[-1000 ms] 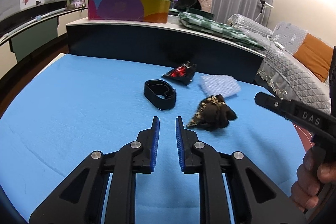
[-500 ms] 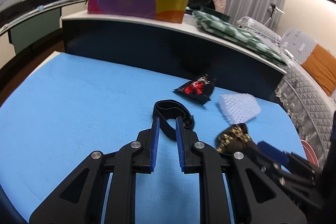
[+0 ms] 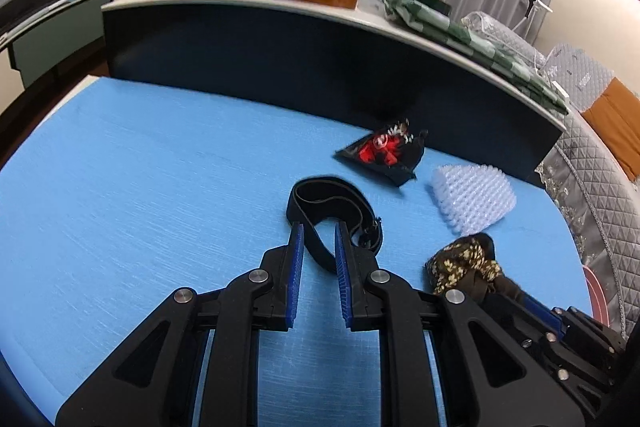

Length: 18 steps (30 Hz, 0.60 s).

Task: Collect trash
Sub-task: 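Grasp the brown patterned cloth with the right gripper while the left grasps the black band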

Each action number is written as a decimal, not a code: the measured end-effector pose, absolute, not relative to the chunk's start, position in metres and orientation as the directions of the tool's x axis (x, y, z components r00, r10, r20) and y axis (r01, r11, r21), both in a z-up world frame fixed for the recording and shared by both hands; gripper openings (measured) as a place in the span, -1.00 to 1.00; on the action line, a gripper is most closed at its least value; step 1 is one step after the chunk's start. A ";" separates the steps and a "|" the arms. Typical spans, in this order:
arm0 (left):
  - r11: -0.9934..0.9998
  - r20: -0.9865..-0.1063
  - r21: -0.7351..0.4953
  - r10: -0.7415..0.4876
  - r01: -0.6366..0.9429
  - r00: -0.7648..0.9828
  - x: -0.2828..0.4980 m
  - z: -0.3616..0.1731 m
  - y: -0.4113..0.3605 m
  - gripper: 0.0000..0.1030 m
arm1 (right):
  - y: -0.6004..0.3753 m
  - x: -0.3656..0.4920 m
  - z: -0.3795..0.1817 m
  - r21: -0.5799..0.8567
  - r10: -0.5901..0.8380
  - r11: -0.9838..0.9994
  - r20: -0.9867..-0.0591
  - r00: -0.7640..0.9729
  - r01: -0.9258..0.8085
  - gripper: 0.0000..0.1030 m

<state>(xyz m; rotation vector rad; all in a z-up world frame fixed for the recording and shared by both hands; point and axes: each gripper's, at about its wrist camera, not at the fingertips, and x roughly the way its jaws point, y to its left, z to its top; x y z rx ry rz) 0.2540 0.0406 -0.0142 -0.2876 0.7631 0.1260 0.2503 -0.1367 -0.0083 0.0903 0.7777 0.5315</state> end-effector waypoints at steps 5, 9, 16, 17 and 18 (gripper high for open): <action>0.953 -0.704 -0.216 -0.002 -0.211 0.710 0.249 -0.016 0.037 -0.97 | -0.139 0.247 -0.001 0.261 0.486 0.866 -0.636 0.600 -0.426 -0.75; 0.958 -0.696 -0.210 -0.005 -0.196 0.718 0.238 -0.009 0.026 -0.97 | -0.145 0.242 0.007 0.256 0.481 0.870 -0.626 0.614 -0.422 -0.75; 0.964 -0.676 -0.198 -0.001 -0.179 0.737 0.217 0.011 0.009 -0.98 | -0.165 0.230 0.028 0.248 0.465 0.882 -0.600 0.651 -0.401 -0.75; 0.964 -0.673 -0.198 -0.002 -0.177 0.739 0.214 0.014 0.006 -0.98 | -0.168 0.228 0.032 0.247 0.463 0.883 -0.595 0.657 -0.399 -0.75; 0.965 -0.670 -0.196 -0.001 -0.175 0.742 0.210 0.017 0.004 -0.98 | -0.171 0.226 0.035 0.247 0.462 0.884 -0.591 0.661 -0.397 -0.75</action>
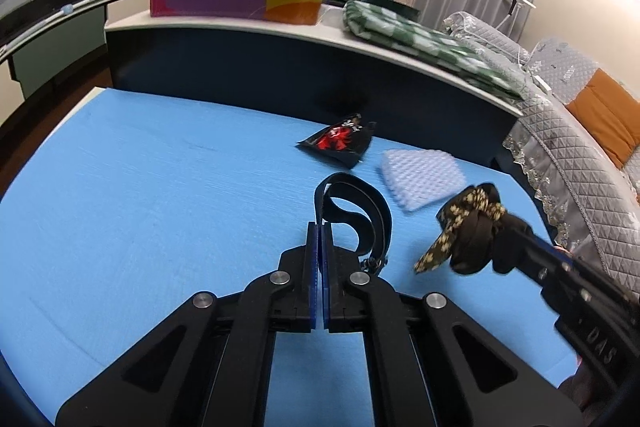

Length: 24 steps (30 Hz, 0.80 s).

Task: Collect trash
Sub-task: 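Carry the brown cloth and black band over the pink bin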

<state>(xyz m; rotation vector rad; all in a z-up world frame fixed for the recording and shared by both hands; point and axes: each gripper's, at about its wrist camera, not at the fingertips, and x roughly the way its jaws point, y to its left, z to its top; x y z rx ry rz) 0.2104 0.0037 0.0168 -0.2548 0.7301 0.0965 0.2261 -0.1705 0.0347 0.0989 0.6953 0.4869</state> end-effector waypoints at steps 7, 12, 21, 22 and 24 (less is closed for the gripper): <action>0.970 -0.653 -0.188 -0.004 -0.156 0.757 0.185 0.036 -0.013 -0.98 | -0.194 0.204 0.059 0.238 0.447 0.894 -0.559 0.699 -0.381 -0.75; 0.974 -0.637 -0.177 -0.007 -0.138 0.770 0.166 0.049 -0.027 -0.98 | -0.207 0.189 0.073 0.232 0.434 0.900 -0.546 0.717 -0.368 -0.75; 0.986 -0.607 -0.140 -0.013 -0.090 0.794 0.142 0.075 -0.057 -0.98 | -0.231 0.164 0.098 0.223 0.417 0.909 -0.503 0.757 -0.352 -0.75; 0.987 -0.606 -0.137 -0.015 -0.085 0.796 0.141 0.077 -0.061 -0.98 | -0.234 0.162 0.099 0.223 0.415 0.910 -0.500 0.760 -0.350 -0.75; 0.988 -0.604 -0.133 -0.020 -0.076 0.797 0.140 0.079 -0.067 -0.98 | -0.241 0.159 0.101 0.223 0.408 0.913 -0.495 0.767 -0.341 -0.75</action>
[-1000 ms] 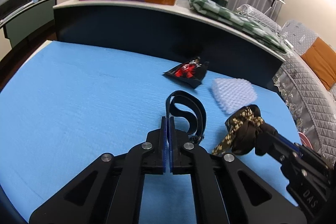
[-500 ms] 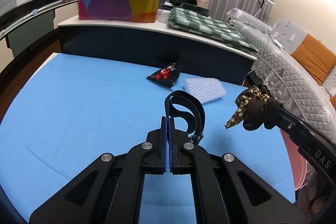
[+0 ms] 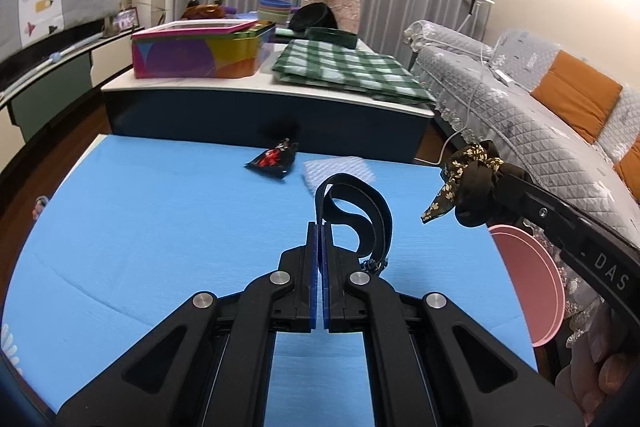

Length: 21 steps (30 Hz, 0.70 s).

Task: Collect trash
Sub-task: 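Carry the brown cloth and black band over the pink bin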

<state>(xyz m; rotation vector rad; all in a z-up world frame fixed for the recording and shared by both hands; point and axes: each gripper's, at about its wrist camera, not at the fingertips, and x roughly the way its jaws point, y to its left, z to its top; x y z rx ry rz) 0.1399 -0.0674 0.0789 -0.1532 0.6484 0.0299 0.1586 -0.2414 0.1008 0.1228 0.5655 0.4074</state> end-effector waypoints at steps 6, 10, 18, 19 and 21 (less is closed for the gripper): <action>0.992 -0.603 -0.121 -0.047 -0.033 0.796 0.142 0.081 -0.093 -0.98 | -0.265 0.156 0.102 0.229 0.376 0.926 -0.495 0.783 -0.300 -0.75; 0.993 -0.607 -0.118 -0.073 0.001 0.792 0.148 0.079 -0.109 -0.98 | -0.284 0.159 0.100 0.218 0.338 0.940 -0.497 0.799 -0.262 -0.75; 0.987 -0.599 -0.133 -0.154 0.091 0.785 0.168 0.072 -0.150 -0.98 | -0.328 0.169 0.096 0.186 0.234 0.969 -0.505 0.831 -0.160 -0.75; 0.985 -0.599 -0.136 -0.165 0.104 0.784 0.171 0.070 -0.156 -0.98 | -0.335 0.170 0.094 0.182 0.219 0.972 -0.507 0.833 -0.145 -0.75; 0.982 -0.599 -0.140 -0.185 0.125 0.779 0.175 0.068 -0.167 -0.98 | -0.346 0.171 0.092 0.177 0.195 0.977 -0.513 0.836 -0.119 -0.75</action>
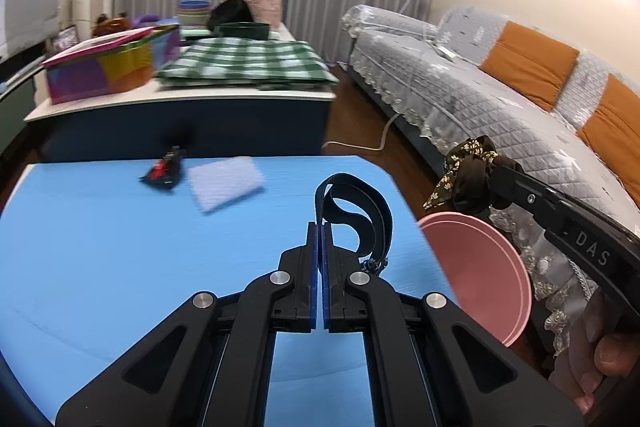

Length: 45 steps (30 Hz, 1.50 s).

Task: Collect trash
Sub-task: 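Carry the brown cloth and black band over the pink bin, then open both grippers over the pink bin to drop the cloth and band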

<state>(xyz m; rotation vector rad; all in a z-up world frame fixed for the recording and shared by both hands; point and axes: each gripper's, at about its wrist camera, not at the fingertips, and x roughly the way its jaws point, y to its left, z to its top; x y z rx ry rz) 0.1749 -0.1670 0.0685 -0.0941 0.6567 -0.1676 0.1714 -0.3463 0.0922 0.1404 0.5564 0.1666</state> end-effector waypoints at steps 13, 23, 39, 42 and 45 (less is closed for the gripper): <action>0.948 -0.593 -0.171 -0.317 0.269 0.740 0.200 0.060 -0.244 -0.98 | -0.442 0.187 0.076 0.140 -0.016 0.983 -0.566 0.824 0.115 -0.75; 0.922 -0.613 -0.180 -0.377 0.342 0.695 0.211 0.047 -0.291 -0.98 | -0.470 0.188 0.070 0.146 -0.054 0.974 -0.585 0.809 0.171 -0.75; 0.916 -0.630 -0.172 -0.386 0.364 0.674 0.201 0.053 -0.297 -0.83 | -0.477 0.185 0.088 0.209 -0.079 0.949 -0.563 0.823 0.235 0.01; 0.924 -0.620 -0.163 -0.368 0.345 0.693 0.195 0.063 -0.288 -0.83 | -0.467 0.184 0.100 0.237 -0.057 0.947 -0.541 0.839 0.218 0.01; 0.939 -0.612 -0.146 -0.334 0.312 0.717 0.188 0.077 -0.275 -0.83 | -0.449 0.185 0.115 0.272 -0.016 0.945 -0.514 0.858 0.181 0.01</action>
